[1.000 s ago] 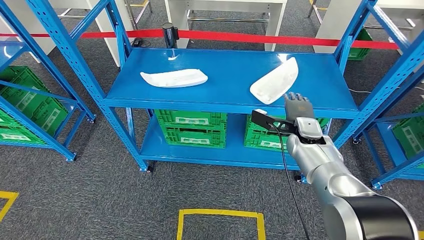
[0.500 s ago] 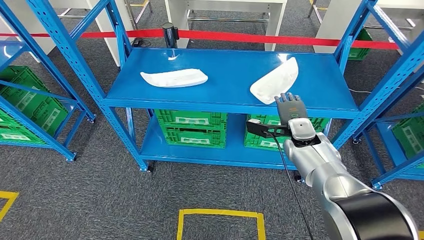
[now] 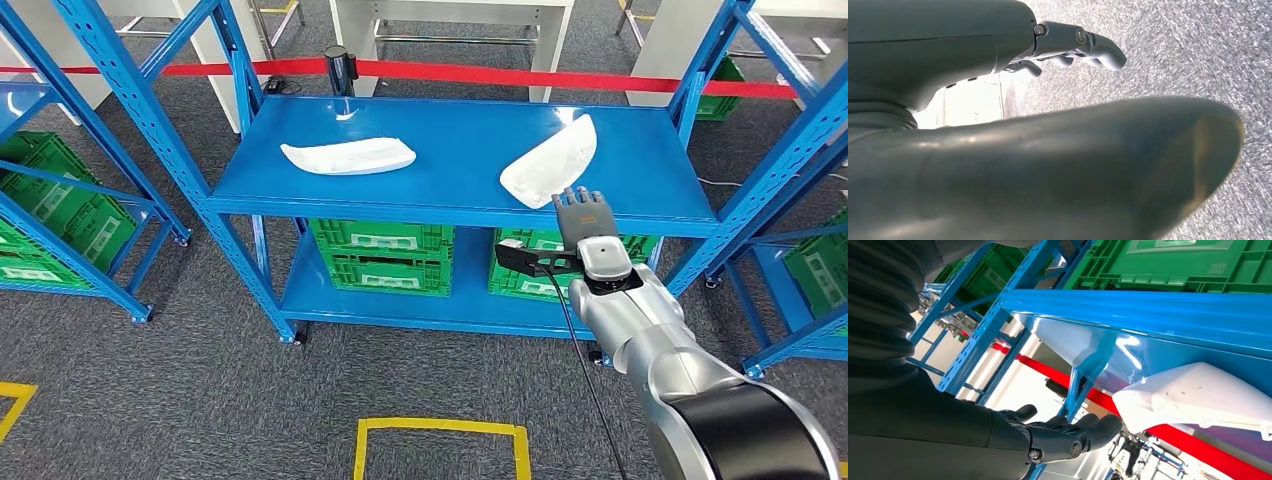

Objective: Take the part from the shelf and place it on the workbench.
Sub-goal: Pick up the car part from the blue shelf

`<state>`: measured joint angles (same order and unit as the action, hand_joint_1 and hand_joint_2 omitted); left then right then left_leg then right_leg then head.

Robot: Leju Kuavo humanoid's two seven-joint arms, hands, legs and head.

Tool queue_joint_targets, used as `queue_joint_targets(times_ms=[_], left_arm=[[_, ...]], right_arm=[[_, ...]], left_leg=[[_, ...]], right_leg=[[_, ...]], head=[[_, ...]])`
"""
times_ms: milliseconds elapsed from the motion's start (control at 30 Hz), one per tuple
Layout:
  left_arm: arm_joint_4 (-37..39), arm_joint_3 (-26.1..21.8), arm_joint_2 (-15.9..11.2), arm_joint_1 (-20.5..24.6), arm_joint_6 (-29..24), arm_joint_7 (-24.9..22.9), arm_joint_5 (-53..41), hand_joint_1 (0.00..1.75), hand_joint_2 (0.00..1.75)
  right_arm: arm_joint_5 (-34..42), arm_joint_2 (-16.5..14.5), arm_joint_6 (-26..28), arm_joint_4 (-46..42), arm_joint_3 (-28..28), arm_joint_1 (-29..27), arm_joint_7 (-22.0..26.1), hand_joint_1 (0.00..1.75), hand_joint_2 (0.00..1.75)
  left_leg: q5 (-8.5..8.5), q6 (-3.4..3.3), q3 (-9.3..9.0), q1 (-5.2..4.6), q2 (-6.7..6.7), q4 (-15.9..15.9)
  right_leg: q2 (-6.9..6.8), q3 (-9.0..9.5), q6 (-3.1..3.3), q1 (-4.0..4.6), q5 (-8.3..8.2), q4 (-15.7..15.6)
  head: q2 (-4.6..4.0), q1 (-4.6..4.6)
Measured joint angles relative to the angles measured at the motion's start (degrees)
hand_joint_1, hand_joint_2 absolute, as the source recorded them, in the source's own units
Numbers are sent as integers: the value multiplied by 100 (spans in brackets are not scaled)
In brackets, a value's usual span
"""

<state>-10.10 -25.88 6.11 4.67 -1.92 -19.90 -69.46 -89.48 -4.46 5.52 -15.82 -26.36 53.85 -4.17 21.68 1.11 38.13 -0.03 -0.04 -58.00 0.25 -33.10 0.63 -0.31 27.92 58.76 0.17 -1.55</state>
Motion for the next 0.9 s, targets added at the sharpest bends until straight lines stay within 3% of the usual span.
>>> queue_joint_targets(times_ms=[267,433,500,567,600,633,667,767,800,900], left_arm=[[-2,0,-21,7,-1,9,-3,0,0],[-2,0,-13,12,-2,16,-20,0,0],[-1,0,-3,21,-2,22,-36,0,0],[-2,0,-2,33,3,25,-46,0,0],[-2,0,-2,34,8,25,-48,0,0],[-1,0,-1,33,12,25,-48,0,0],[0,0,3,31,15,25,-49,0,0],[1,0,17,33,16,24,-49,0,0],[1,0,19,36,12,23,-49,0,0],[1,0,18,32,0,20,-45,0,0]], right_arm=[[-13,0,-62,5,-9,2,-21,0,175],[-42,16,-69,5,-31,12,-26,0,175],[-45,40,-70,7,-36,23,-31,0,175],[-46,58,-72,14,-42,11,-34,0,175],[-46,70,-74,20,-46,-5,-36,0,175],[-47,78,-75,25,-50,-17,-38,0,175],[-48,84,-75,29,-55,-22,-39,0,175],[-52,85,-74,31,-73,-9,-43,0,175],[-53,83,-73,31,-79,-6,-44,0,175],[-53,85,-79,31,-90,-2,-46,0,175]], left_leg=[[41,-63,25,-23,-1,-55],[55,-170,-26,-5,13,7],[37,-214,-68,26,27,66],[45,-233,-67,26,28,65],[50,-234,-64,26,26,59],[55,-228,-60,27,23,47],[63,-216,-57,30,21,29],[118,-132,-46,30,19,-72],[132,-94,-43,25,18,-96],[132,17,-40,31,19,-90]], right_leg=[[0,5,-51,-23,8,-2],[0,24,-151,-37,85,36],[0,-175,-185,-36,367,493],[0,-552,-208,-40,735,1247],[0,-690,-216,-46,813,1509],[0,-730,-219,-52,777,1565],[-2,-649,-219,-59,637,1385],[-12,-101,-176,-59,146,300],[-12,-10,-144,-49,91,120],[-3,9,-18,-23,63,60]], head=[[0,0],[0,4],[0,10],[0,14],[0,14],[0,14],[0,15],[0,12],[0,9],[0,7]])
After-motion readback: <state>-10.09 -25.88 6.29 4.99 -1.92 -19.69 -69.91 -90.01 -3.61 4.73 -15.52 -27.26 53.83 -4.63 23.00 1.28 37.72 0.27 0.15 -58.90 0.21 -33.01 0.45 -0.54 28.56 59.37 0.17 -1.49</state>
